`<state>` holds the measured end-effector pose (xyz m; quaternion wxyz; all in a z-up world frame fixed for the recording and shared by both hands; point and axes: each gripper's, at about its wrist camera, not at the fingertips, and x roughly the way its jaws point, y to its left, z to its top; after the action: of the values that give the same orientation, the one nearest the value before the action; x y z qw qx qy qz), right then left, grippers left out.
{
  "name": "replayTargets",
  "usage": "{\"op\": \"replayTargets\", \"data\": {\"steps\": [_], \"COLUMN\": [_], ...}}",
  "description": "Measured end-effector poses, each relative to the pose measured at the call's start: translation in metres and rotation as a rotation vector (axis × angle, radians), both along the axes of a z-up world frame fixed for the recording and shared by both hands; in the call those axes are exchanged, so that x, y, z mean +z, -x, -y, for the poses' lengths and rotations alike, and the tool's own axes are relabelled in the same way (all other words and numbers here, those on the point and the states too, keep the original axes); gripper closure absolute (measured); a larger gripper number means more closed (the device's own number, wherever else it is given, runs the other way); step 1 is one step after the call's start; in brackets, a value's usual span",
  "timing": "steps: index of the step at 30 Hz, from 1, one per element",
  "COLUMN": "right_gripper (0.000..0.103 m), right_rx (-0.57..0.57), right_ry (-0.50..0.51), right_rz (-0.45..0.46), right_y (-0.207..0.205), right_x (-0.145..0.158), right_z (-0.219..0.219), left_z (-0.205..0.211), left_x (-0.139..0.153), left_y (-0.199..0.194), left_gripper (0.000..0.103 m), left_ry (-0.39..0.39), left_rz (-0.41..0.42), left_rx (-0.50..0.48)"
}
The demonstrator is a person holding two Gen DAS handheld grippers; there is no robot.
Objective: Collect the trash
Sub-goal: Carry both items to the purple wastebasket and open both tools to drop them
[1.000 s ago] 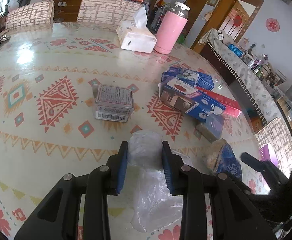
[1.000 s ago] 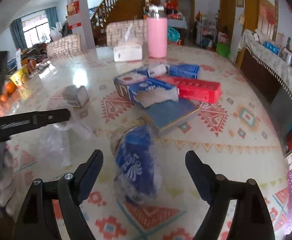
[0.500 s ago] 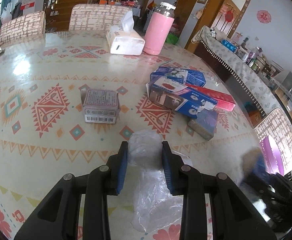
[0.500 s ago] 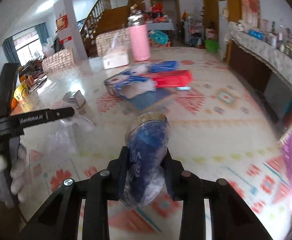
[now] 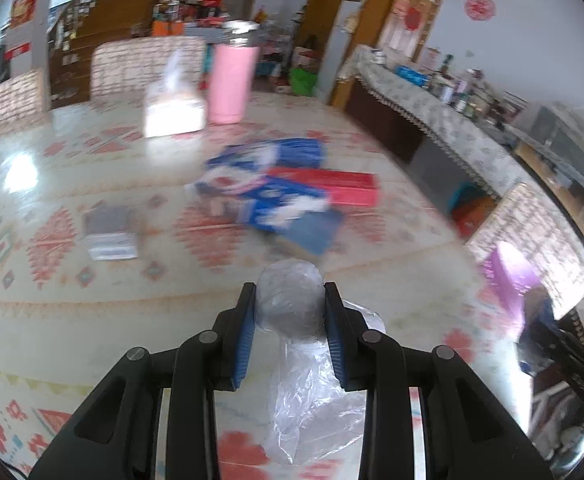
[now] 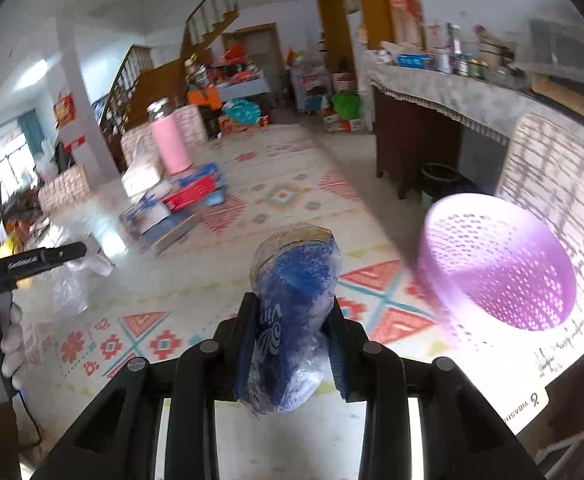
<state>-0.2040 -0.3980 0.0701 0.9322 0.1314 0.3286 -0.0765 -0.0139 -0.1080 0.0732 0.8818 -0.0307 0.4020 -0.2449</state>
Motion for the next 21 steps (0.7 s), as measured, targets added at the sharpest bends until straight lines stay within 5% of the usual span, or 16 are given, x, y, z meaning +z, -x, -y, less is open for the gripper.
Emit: {"op": "replayTargets", "data": {"steps": [8,21], "right_gripper": [0.068,0.068], "right_rx": [-0.094,-0.235], "right_ry": [-0.034,-0.042], "right_rz": [0.033,0.046], "right_y": [0.029,0.058], "right_x": [0.002,0.005], "right_z": [0.061,0.148], "left_z": [0.115,0.284], "left_x": [0.031,0.035], "left_y": [0.029,0.05], "left_gripper": [0.072,0.072], "left_ry": [-0.038,-0.04], "left_rz": [0.043,0.006], "left_rx": [-0.205,-0.433]}}
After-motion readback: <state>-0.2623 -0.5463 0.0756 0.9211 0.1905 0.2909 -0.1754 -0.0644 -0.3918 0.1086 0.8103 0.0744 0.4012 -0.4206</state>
